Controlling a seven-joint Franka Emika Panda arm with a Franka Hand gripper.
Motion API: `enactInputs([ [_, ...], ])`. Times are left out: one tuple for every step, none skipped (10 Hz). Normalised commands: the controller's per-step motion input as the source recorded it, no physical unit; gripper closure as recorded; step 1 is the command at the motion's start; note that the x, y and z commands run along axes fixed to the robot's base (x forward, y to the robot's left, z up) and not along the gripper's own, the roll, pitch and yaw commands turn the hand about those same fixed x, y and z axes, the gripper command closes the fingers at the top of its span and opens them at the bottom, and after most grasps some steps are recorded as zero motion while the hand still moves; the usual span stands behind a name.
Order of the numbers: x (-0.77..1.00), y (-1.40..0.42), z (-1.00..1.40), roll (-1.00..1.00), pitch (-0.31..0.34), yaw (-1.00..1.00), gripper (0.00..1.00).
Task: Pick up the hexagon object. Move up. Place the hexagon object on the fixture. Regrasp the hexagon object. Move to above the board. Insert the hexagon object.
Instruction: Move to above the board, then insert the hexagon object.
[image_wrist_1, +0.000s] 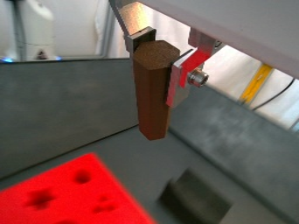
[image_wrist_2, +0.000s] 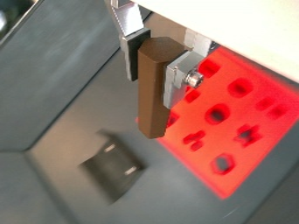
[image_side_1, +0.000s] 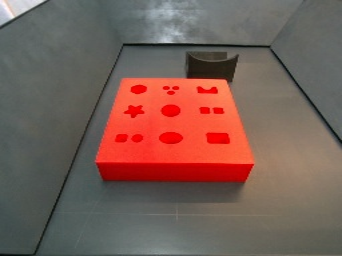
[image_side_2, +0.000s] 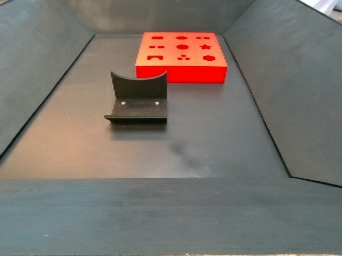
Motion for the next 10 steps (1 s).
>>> enactInputs([
  [-0.56,-1.00,0.20,-1.00,-0.010,-0.10,1.00],
  [-0.47,-0.81,0.16,-1.00,-0.015,-0.10,1.00],
  [-0.27,-0.40,0.07,-1.00,-0.015,-0.09,1.00],
  [-0.16,-0.22,0.04,-0.91,-0.008,-0.08,1.00],
  [-0.10,-0.09,0.02,-0.61,-0.009,-0.04,1.00],
  [-0.07,-0.06,0.01,-0.42,-0.021,-0.03,1.00],
  [-0.05,-0.02,0.01,-0.24,-0.017,-0.01,1.00],
  [0.03,-0.01,0.00,0.00,0.000,0.00,1.00],
  [-0.83,0.00,-0.31,0.00,-0.190,-0.23,1.00],
  [-0.35,0.55,-0.59,-0.04,-0.046,0.18,1.00],
])
